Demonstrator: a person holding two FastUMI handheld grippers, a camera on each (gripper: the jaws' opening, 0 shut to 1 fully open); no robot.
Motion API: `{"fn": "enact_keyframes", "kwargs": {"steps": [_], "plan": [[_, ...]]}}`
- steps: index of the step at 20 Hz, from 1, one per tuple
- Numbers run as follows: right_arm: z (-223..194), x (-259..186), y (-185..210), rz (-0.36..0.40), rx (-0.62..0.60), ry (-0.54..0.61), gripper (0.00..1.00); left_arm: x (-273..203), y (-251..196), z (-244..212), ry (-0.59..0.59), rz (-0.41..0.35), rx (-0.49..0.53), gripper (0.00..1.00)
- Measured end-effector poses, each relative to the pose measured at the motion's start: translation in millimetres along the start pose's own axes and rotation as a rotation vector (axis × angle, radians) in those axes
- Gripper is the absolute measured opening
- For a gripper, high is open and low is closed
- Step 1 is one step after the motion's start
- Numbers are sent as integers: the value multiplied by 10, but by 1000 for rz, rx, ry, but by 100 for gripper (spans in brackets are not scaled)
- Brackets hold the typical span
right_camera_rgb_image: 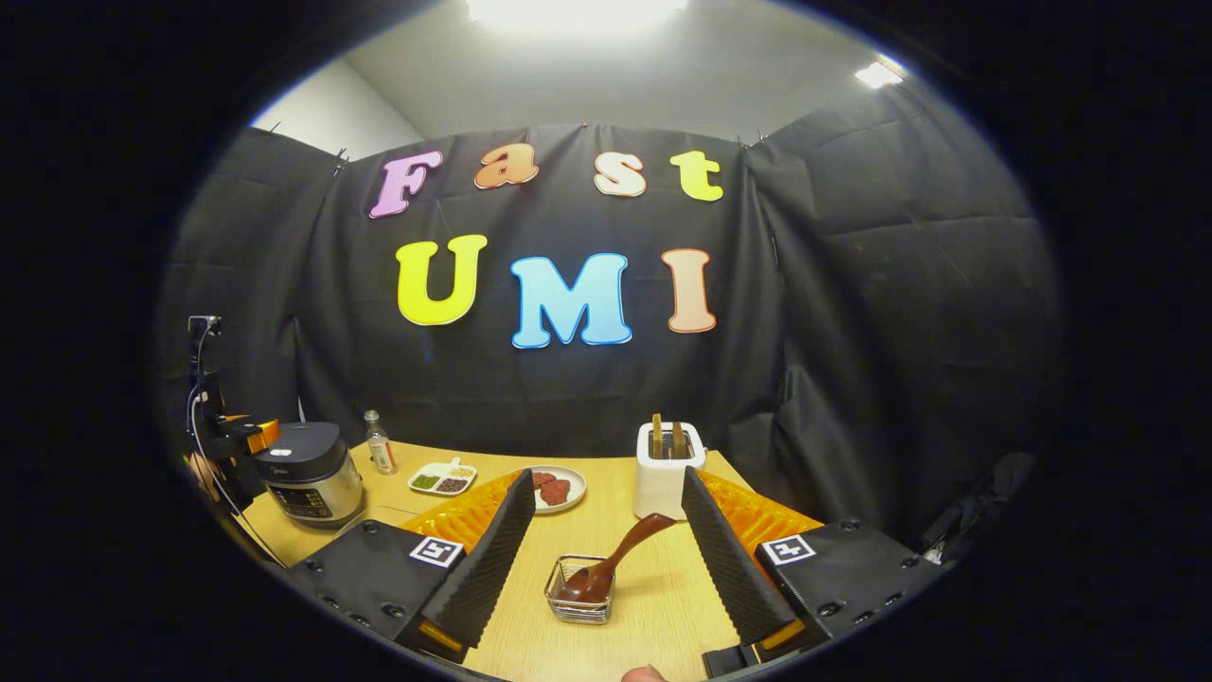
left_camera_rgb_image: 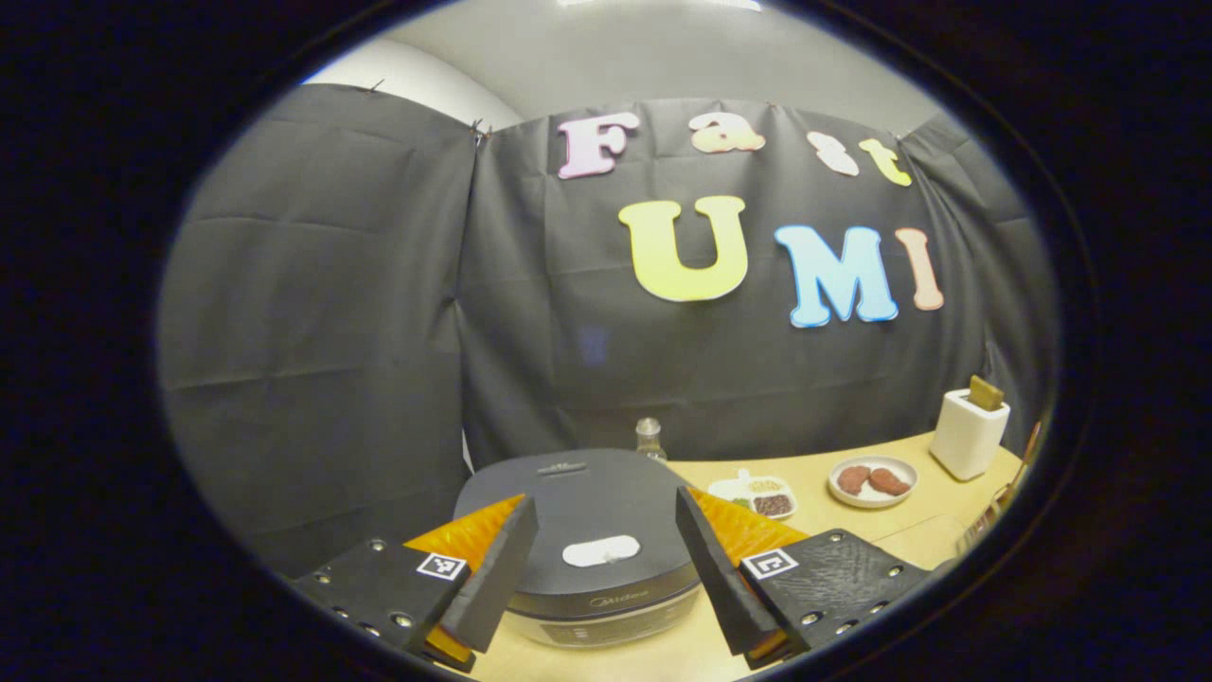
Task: Close the left gripper, press the button to open the rice cooker; take a wooden spoon from the chopstick holder with the right hand, scoop a spoonful of rice and pour it into the rice cooker, then put the wooden spoon back into the chopstick holder.
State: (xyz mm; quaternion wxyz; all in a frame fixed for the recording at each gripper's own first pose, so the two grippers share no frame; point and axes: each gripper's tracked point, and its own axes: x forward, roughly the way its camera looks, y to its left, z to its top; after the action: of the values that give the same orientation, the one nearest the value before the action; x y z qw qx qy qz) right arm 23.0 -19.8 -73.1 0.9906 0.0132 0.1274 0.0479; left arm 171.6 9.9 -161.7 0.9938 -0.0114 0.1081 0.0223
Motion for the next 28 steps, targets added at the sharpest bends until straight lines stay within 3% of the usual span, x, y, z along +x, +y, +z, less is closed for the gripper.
{"fn": "enact_keyframes", "kwargs": {"steps": [4, 5, 6, 9, 15, 24, 25, 26, 28], "plan": [[165, -40, 93, 64, -34, -52, 98, -610, -118, 466, -61, -5, 5, 88], [210, -60, 105, 76, -57, -67, 94, -773, -142, 557, -77, -8, 10, 88], [251, -78, 124, 84, -79, -79, 99, -930, -176, 653, -90, -16, 15, 88], [370, -185, 264, 114, -85, -111, 98, -1326, -198, 850, -113, -35, 25, 88], [442, -443, 521, 110, -53, -150, 98, -1998, -126, 1161, -181, -85, 30, 88], [466, -697, 630, 75, -19, -161, 98, -2374, -128, 1175, -176, -147, -24, 88], [472, -700, 637, 73, -17, -163, 94, -2388, -121, 1176, -175, -151, -27, 88], [490, -718, 640, 72, -16, -166, 98, -2388, -110, 1186, -178, -151, -31, 88], [507, -732, 659, 71, -18, -170, 98, -2401, -122, 1221, -181, -155, -38, 89]]}}
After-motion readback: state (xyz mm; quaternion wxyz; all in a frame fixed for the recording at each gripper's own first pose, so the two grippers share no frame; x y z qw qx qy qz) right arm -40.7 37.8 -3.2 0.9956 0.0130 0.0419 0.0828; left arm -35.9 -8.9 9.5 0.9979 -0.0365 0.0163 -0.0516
